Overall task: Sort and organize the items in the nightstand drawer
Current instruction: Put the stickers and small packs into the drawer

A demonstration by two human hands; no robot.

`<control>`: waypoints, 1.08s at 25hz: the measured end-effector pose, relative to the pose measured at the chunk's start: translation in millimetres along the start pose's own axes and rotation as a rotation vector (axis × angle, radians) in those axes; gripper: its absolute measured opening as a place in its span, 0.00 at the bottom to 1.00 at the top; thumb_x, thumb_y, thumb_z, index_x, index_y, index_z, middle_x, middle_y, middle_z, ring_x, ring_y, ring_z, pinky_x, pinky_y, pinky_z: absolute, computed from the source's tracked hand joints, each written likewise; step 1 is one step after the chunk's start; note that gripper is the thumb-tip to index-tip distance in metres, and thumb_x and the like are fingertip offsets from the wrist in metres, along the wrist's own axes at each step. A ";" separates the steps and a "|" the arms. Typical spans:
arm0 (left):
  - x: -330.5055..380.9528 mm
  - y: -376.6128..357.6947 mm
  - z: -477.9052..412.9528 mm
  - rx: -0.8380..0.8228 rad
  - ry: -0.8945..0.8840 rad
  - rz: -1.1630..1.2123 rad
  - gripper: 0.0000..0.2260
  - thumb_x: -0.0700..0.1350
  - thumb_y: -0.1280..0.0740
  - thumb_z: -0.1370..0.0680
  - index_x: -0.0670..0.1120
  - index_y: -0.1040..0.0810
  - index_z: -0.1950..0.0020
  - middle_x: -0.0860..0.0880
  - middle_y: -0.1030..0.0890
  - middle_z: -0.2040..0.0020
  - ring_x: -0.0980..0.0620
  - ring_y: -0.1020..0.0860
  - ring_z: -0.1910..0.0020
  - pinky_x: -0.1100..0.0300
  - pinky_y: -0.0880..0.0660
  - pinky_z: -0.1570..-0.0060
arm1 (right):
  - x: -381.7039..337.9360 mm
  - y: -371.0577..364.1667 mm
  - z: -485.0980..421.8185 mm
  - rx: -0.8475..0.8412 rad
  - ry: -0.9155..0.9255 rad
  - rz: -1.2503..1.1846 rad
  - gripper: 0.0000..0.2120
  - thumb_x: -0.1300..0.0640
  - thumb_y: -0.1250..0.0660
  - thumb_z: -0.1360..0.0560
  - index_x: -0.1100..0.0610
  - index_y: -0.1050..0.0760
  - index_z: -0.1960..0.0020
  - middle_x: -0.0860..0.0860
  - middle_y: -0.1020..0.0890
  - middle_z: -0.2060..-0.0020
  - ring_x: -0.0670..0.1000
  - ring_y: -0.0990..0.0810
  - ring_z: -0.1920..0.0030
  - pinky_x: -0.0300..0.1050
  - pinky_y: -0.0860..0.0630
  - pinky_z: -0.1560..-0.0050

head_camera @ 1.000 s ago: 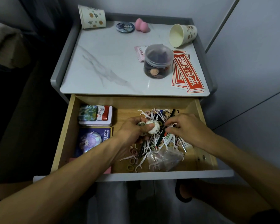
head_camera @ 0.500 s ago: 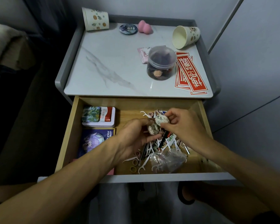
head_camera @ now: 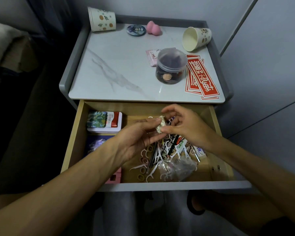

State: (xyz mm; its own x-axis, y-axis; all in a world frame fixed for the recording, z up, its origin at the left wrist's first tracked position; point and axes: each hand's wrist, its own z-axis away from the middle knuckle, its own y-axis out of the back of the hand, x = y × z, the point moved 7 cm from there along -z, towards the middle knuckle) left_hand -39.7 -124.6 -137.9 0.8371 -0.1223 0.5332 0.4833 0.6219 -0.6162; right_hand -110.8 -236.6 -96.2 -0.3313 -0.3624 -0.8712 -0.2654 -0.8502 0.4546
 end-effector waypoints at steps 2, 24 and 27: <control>7.4 0.1 0.4 0.003 -0.019 0.007 0.18 0.37 0.31 0.26 0.33 0.24 0.38 0.37 0.19 0.43 0.46 0.18 0.49 0.57 0.18 0.54 | -5.3 -1.5 -6.0 -0.064 0.017 -0.009 0.21 0.56 0.24 0.29 0.51 0.24 0.37 0.47 0.17 0.54 0.44 0.18 0.58 0.39 0.21 0.55; 62.4 27.7 14.9 0.227 -0.231 -0.080 0.08 0.35 0.27 0.29 0.40 0.18 0.50 0.43 0.17 0.55 0.46 0.18 0.53 0.56 0.17 0.55 | 62.0 -13.3 -10.7 -0.409 -0.071 0.925 0.21 0.52 0.26 0.27 0.46 0.26 0.35 0.50 0.26 0.43 0.50 0.26 0.42 0.49 0.26 0.43; 60.6 26.6 14.6 0.219 -0.221 -0.078 0.09 0.35 0.28 0.28 0.40 0.19 0.49 0.43 0.17 0.55 0.44 0.18 0.50 0.57 0.17 0.57 | 64.7 -10.5 -6.0 -0.378 -0.003 0.990 0.20 0.53 0.24 0.29 0.45 0.25 0.39 0.47 0.28 0.42 0.49 0.25 0.45 0.46 0.24 0.48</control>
State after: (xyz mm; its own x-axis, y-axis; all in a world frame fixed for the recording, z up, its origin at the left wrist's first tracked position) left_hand 20.1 -104.1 -113.5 0.7123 -0.0204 0.7016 0.4571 0.7720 -0.4417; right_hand -123.9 -253.4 -158.4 -0.2476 -0.9583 -0.1429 0.4232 -0.2397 0.8738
